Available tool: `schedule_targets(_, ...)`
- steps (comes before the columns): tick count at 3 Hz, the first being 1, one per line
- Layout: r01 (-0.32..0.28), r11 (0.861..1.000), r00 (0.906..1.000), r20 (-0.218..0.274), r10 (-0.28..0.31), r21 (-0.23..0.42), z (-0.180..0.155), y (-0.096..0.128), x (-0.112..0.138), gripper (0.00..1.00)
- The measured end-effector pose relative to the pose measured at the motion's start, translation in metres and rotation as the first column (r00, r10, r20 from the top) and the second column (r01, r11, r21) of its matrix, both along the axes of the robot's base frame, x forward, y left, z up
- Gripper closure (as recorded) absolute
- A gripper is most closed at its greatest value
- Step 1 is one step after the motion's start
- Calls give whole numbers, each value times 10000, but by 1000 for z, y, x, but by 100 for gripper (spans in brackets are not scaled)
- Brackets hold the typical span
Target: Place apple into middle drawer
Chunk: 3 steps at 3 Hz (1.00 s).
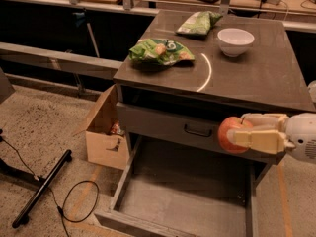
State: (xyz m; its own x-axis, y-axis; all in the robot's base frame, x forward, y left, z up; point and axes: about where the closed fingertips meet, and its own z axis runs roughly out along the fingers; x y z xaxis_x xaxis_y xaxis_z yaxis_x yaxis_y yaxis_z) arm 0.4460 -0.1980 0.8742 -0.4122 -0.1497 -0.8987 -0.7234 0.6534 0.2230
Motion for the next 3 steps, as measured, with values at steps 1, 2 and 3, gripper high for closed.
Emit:
schedule_targets(1, -697, 9967, 9973, 251, 687, 418, -32, 37, -13, 100)
schedule_targets(2, -1221, 9911, 9910, 619, 1187, 536, -71, 77, -18, 100)
schedule_targets(3, -1143, 9934, 9873, 1091, 1151, -137, -114, 98, 2, 100)
